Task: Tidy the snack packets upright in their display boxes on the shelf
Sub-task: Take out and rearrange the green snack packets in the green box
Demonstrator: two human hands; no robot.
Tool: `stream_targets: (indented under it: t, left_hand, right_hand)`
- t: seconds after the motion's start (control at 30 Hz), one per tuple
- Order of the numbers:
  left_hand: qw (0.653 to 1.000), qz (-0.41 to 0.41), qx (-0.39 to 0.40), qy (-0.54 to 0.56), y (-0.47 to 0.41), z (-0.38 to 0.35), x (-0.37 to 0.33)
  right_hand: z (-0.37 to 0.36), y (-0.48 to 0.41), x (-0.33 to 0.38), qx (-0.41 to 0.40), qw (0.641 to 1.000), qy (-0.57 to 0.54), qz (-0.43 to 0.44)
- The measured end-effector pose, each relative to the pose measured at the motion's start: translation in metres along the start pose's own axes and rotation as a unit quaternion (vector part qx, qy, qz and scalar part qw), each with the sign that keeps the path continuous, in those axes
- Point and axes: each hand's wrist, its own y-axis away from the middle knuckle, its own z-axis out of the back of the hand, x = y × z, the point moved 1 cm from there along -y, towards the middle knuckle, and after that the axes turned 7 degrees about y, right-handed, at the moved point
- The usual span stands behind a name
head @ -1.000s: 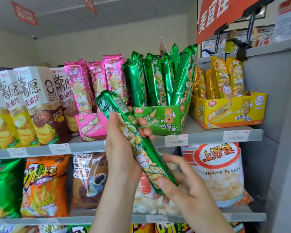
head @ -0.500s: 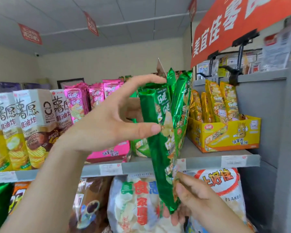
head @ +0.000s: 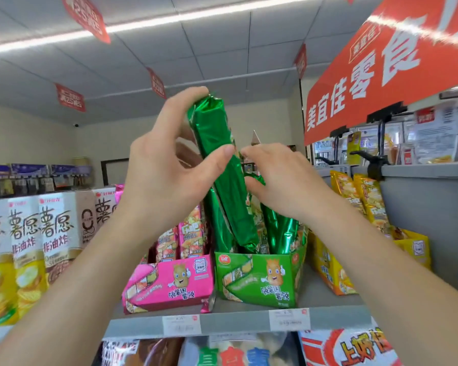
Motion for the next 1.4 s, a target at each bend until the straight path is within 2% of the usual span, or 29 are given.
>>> stream_targets:
  t: [0.13, 0.3, 0.4, 0.57, 0.67, 0.77, 0.8, 0.93, 1.0, 1.07, 1.23, 1.4]
  left_hand:
    - [0.998, -0.001, 0.032, -0.048, -0.002, -0.009, 0.005]
    - [0.996, 0.007, 0.052, -0.072, -0.004, -0.017, 0.02]
    - [0.994, 0.02, 0.069, -0.08, -0.01, -0.02, 0.03]
    - [0.984, 0.02, 0.133, -0.115, -0.014, -0.034, 0.047]
    - [0.955, 0.006, 0.213, -0.206, -0.012, -0.048, 0.057]
    - [0.881, -0.027, 0.28, -0.379, -0.001, -0.06, 0.067]
    - [0.865, -0.031, 0.292, -0.408, 0.002, -0.063, 0.07]
    - [0.848, -0.022, 0.32, -0.422, 0.001, -0.065, 0.074]
    - [0.859, -0.034, 0.318, -0.4, -0.003, -0.065, 0.07]
    - [0.886, -0.024, 0.298, -0.356, -0.007, -0.061, 0.066]
    - [0.925, -0.016, 0.243, -0.292, -0.003, -0.052, 0.057]
    - [0.977, 0.028, 0.073, -0.2, -0.001, -0.054, 0.052]
  right_hand:
    - [-0.02, -0.012, -0.002, 0.076, 0.996, 0.033, 0.032]
    - [-0.027, -0.007, -0.017, 0.067, 0.996, 0.055, 0.029]
    - [-0.021, -0.008, -0.027, 0.088, 0.994, 0.066, 0.017]
    - [-0.015, -0.007, -0.036, 0.093, 0.994, 0.049, 0.009]
    - [-0.017, -0.005, -0.034, 0.071, 0.996, 0.04, 0.018]
    - [-0.015, -0.005, -0.032, 0.075, 0.997, 0.008, 0.026]
    - [-0.014, -0.005, -0.03, 0.077, 0.997, 0.001, 0.029]
    - [-0.016, -0.001, -0.018, 0.056, 0.998, -0.016, 0.033]
    - [-0.02, 0.002, -0.012, 0.012, 0.999, 0.006, 0.032]
    - [-0.024, 0.003, -0.007, -0.017, 0.999, 0.03, 0.032]
    - [-0.032, 0.001, -0.005, -0.027, 0.998, 0.058, 0.023]
    - [-0.035, 0.003, -0.009, -0.005, 0.999, 0.03, 0.027]
